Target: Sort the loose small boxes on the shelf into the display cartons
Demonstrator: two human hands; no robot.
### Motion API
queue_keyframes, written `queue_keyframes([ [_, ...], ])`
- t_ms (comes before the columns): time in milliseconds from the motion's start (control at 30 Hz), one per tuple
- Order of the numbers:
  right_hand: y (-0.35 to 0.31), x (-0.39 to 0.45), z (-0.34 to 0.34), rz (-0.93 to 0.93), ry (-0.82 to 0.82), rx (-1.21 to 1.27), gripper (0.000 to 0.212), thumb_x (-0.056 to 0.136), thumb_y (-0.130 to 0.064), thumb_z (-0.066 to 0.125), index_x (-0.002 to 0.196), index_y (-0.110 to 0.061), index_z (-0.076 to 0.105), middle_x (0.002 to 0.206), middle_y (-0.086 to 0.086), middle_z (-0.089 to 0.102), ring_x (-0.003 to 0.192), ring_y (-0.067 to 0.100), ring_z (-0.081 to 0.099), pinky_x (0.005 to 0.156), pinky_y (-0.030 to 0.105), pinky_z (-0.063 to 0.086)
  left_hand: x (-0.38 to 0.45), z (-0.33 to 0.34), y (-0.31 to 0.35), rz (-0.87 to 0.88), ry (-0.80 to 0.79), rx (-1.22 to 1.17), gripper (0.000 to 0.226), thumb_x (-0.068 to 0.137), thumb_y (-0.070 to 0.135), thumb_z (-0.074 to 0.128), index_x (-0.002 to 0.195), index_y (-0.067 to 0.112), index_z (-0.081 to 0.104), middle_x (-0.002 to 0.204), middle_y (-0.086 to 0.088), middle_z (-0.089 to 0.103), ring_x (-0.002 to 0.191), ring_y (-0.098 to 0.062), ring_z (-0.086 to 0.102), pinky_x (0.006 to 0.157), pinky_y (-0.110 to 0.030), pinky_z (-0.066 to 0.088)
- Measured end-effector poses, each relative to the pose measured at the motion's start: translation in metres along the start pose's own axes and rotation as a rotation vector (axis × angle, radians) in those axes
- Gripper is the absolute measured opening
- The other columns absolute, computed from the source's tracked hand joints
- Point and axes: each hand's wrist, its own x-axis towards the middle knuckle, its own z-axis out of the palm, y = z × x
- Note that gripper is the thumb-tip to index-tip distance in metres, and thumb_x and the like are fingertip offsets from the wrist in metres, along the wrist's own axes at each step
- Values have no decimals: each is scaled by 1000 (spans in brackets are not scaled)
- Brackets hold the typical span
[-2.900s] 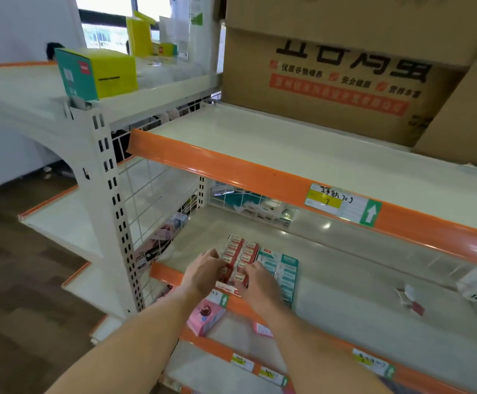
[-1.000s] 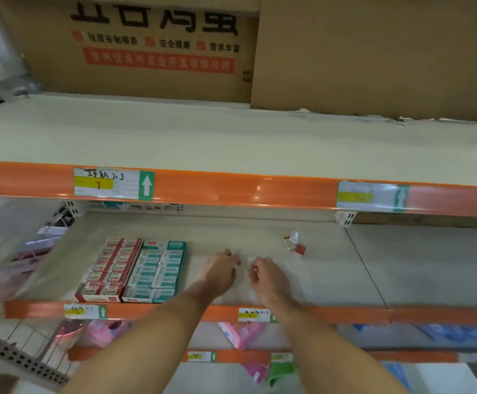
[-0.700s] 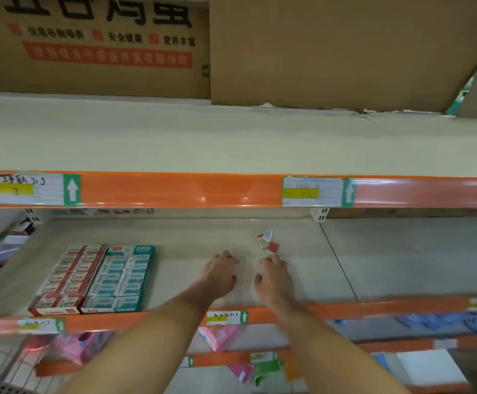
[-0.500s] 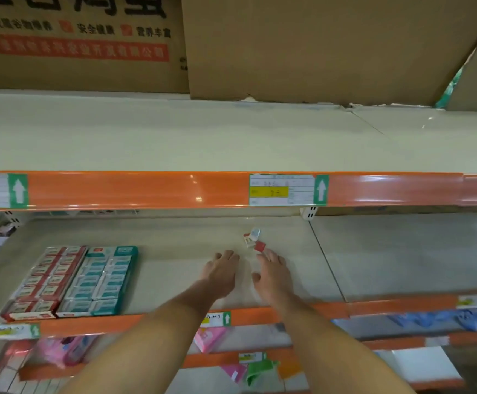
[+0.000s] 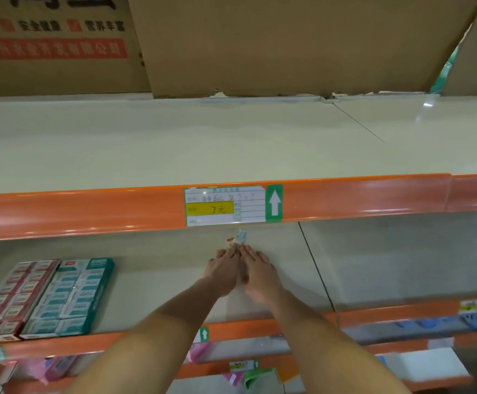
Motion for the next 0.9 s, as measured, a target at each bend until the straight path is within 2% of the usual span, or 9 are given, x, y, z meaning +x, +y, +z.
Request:
queue_keyframes([
  [167,4,-2,4,-14,124,-22,73,91,-29,61,154,-23,26,149,0,35,135,26,31,113,37,33,-3,-1,3,12,114,-65,60,86,5,53,143,19,40,141,3,43,125,-25,41,99,-38,43],
  [267,5,-3,5,8,183,-60,47,89,-36,63,133,-22,53,130,2,42,120,25,40,101,34,43,-10,3,1,3,183,-96,55,86,8,51,140,22,46,127,-1,52,116,-26,48,95,-37,45],
  [333,4,-5,8,34,193,-30,29,90,-29,62,118,-21,61,126,2,45,117,25,42,98,31,43,-15,4,-2,-10,232,-172,51,87,11,51,137,20,50,125,-3,57,114,-26,49,94,-37,44],
  [433,1,-13,12,50,265,106,24,92,-21,56,116,-18,62,122,3,50,112,24,46,94,30,41,-22,5,-6,-48,216,-218,47,89,20,56,136,19,50,121,-5,62,116,-25,49,92,-36,45],
  [533,-2,-22,9,62,336,288,34,97,-16,50,131,-14,54,118,4,58,108,22,55,90,30,44,-29,11,-10,-129,253,-300,38,93,30,57,129,18,53,120,-5,58,108,-26,54,88,-36,48],
  [700,5,-24,8,91,258,363,42,96,-4,48,135,-16,53,94,0,64,88,16,61,82,31,51,-38,13,-11,-283,231,-302,38,92,42,58,122,18,61,117,-5,56,109,-26,54,89,-35,45],
  [800,9,-29,14,70,335,298,28,99,-13,50,125,-13,61,109,5,65,102,22,60,89,35,49,-41,10,-13,-239,189,-310,33,91,36,62,121,24,64,116,-4,56,113,-25,51,90,-32,43],
  [867,12,-36,14,63,378,195,26,101,-29,49,119,-15,63,112,2,63,107,21,56,85,32,46,-43,10,-15,-214,158,-312,31,90,33,65,120,27,64,116,-3,56,115,-24,49,91,-31,44],
  [900,13,-40,14,39,354,172,33,99,-42,50,117,-18,62,111,-2,61,106,17,55,84,30,45,-44,10,-15,-209,154,-310,32,89,32,65,120,28,64,116,-3,55,115,-24,49,91,-31,44],
])
